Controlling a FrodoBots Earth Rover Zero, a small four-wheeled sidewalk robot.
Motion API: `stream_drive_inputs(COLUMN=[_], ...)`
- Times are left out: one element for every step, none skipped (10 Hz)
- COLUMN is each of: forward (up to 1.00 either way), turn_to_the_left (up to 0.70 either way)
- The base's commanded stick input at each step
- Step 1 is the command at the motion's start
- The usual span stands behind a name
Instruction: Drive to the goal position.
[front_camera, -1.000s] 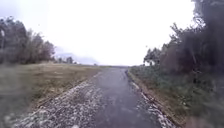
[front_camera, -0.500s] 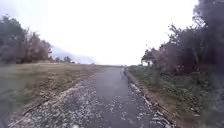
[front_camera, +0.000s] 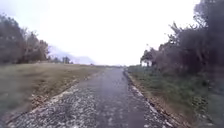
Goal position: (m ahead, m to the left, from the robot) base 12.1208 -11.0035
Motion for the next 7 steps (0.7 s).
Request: stream_drive_inputs(forward=[0.60,0.60,0.60,0.60,0.60,0.60,0.60], turn_to_the_left=[0.00,0.00,0.00,0.00,0.00,0.00,0.00])
